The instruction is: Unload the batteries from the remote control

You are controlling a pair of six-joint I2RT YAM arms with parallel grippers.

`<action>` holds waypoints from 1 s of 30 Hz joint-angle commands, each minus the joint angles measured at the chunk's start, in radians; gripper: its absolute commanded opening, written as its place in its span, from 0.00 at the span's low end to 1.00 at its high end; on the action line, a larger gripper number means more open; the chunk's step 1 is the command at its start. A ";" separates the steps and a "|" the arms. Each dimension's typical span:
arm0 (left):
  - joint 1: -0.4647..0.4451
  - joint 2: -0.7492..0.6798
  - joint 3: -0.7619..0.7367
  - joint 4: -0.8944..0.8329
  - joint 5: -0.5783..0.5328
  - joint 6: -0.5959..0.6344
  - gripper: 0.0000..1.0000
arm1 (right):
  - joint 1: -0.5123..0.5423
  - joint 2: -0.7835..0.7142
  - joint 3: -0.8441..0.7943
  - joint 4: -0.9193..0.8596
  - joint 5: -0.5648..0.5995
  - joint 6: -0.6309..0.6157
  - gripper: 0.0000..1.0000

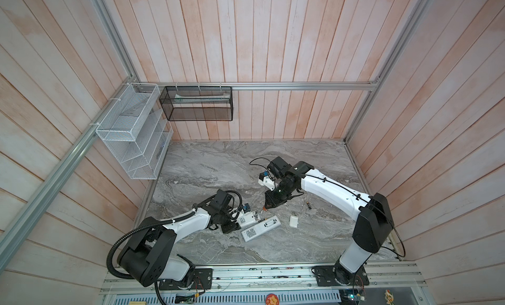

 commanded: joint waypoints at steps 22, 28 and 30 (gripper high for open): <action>-0.006 -0.003 -0.004 0.011 -0.027 0.010 0.63 | -0.053 -0.073 0.125 0.017 0.017 0.031 0.07; -0.006 -0.005 0.005 0.017 -0.043 -0.003 0.92 | -0.156 -0.183 0.065 0.130 0.017 0.088 0.07; -0.006 -0.009 0.018 0.009 -0.050 -0.009 1.00 | -0.182 -0.227 0.034 0.203 0.015 0.119 0.07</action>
